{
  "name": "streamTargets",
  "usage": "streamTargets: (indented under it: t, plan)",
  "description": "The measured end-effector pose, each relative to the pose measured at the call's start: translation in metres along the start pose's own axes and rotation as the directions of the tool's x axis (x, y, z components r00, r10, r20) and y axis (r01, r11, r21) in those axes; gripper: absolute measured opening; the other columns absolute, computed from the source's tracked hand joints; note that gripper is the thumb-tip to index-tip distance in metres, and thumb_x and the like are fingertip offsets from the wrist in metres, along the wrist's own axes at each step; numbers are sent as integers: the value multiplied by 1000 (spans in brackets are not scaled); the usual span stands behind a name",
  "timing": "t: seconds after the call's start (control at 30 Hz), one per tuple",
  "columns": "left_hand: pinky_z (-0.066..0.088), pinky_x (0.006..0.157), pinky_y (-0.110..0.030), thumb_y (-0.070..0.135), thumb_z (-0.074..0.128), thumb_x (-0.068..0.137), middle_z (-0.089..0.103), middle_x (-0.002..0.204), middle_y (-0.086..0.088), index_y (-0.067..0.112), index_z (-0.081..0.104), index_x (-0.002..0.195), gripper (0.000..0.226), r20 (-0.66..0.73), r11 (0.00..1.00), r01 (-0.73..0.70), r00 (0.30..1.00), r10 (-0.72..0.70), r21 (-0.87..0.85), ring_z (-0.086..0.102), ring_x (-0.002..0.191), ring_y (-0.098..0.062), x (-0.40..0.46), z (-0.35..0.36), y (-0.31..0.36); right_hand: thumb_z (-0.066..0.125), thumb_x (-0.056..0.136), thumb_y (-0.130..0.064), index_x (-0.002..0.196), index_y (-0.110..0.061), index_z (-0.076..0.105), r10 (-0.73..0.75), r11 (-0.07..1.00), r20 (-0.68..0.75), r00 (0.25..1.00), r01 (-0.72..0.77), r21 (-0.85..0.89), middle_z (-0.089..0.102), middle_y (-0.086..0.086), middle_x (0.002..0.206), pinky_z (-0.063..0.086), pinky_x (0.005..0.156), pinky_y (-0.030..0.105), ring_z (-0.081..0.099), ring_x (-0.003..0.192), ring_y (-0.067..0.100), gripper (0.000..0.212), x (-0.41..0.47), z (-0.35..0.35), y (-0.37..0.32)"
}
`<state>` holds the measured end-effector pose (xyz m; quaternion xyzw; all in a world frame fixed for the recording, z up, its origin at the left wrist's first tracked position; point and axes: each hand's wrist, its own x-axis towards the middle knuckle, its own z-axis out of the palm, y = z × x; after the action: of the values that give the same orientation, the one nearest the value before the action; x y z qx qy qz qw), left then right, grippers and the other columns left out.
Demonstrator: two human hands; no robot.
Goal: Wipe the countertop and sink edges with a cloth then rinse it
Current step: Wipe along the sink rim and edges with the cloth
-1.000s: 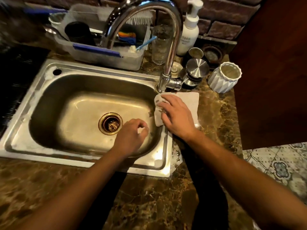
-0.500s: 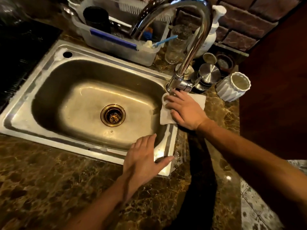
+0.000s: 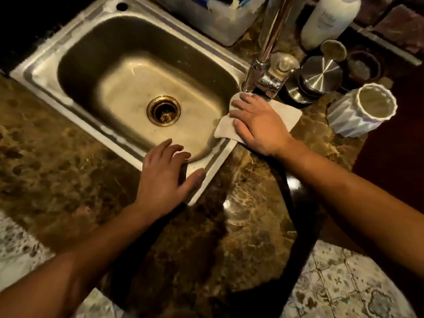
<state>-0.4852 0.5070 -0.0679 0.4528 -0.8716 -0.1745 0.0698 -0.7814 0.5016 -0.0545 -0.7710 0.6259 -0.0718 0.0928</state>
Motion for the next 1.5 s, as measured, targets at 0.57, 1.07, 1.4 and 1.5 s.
streamTargets:
  t: [0.57,1.07,1.4,1.5]
  plan:
    - [27,120,-48,87,51,85,65,133,-4,15,58,137,89,-3,987,-26,1000,27,158,57,128,-25,-19,8,7,33,106,-45,131,-20,67,207,978,-92,974,-208,-1,53,11,148,20,124,53,35,148,32,49,-11,23,-42]
    - [28,120,-45,86,49,85,67,129,-3,15,61,134,87,-70,993,-41,996,49,112,59,124,-24,-20,10,3,41,98,-48,134,-17,66,248,967,-118,962,-240,80,58,10,145,21,125,54,35,149,33,54,-13,25,-44]
    - [28,121,-47,86,49,87,62,139,-7,14,58,138,89,-59,994,-56,996,62,98,51,135,-26,-20,9,6,36,103,-44,140,-16,61,335,942,-151,930,-331,50,49,11,155,19,126,52,28,153,34,53,-17,27,-48]
    - [25,124,-56,78,52,91,49,155,-10,14,55,143,83,-110,997,-43,993,35,-69,32,153,-29,-30,-2,-3,31,106,-49,149,-18,52,372,928,-106,922,-368,53,34,15,165,18,127,53,14,158,33,57,-37,31,-89]
